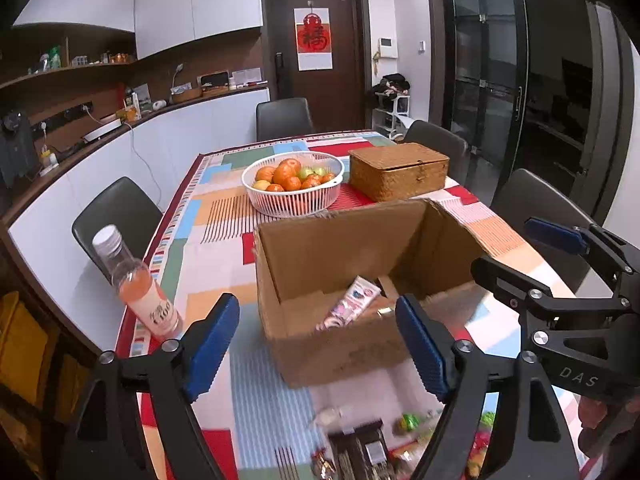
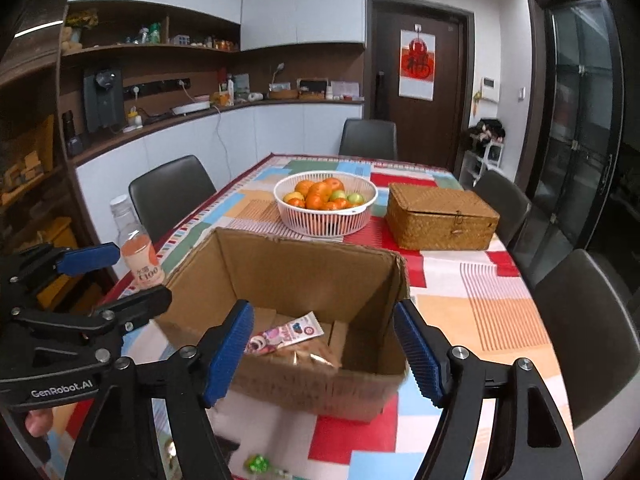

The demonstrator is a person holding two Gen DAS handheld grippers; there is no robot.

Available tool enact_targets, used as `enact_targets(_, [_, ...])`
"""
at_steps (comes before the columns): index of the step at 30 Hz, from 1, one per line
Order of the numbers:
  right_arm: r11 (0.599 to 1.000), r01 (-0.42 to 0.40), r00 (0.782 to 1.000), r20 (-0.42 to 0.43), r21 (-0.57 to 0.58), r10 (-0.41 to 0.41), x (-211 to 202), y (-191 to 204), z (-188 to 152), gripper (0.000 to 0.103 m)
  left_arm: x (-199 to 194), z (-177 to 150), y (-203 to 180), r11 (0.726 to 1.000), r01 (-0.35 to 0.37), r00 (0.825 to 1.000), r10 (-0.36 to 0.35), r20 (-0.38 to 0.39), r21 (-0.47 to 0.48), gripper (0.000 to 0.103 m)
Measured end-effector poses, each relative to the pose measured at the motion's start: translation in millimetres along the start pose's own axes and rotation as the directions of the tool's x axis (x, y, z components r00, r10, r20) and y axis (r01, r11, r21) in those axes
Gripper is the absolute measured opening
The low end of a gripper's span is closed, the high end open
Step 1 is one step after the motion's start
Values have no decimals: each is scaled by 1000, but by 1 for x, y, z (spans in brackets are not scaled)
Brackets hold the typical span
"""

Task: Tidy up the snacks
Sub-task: 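Carry both snacks over the cardboard box and open both tools to drop them, then move left tool to the white snack bag while right tool approaches the green lollipop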

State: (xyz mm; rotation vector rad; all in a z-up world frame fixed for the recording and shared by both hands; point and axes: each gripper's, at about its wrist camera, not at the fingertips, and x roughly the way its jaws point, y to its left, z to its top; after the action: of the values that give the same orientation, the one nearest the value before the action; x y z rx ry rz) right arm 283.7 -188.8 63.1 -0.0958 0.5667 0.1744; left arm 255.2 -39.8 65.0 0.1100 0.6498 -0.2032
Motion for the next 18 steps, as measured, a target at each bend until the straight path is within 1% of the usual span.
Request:
enact_targets(1, [1000,6,1000,10,-3,-6,-6,2,-3,77,-5,-3,0,1000,6,1000,-6,4,-1,82])
enact_targets(8, [999,33,997,66,-27,-31,-51,10,-25,77,-40,-30,-12,999,42,999,-42,35,5,85])
enact_targets(10, [999,29,998,61,-27,-28,-59,10,-33,77,-48,-38,-17,999,52,998,-53,42,16,86])
enact_targets(15, [1000,18,999,31,4,-18,-71,4,-53,77,-62,-61,-31,998,43,997,-45,55,44,87])
enact_targets(18, [999,35,999,13,7,-36,-77,2,-69,77,-65,-74,-37,997,43,998,-46,46,59,88])
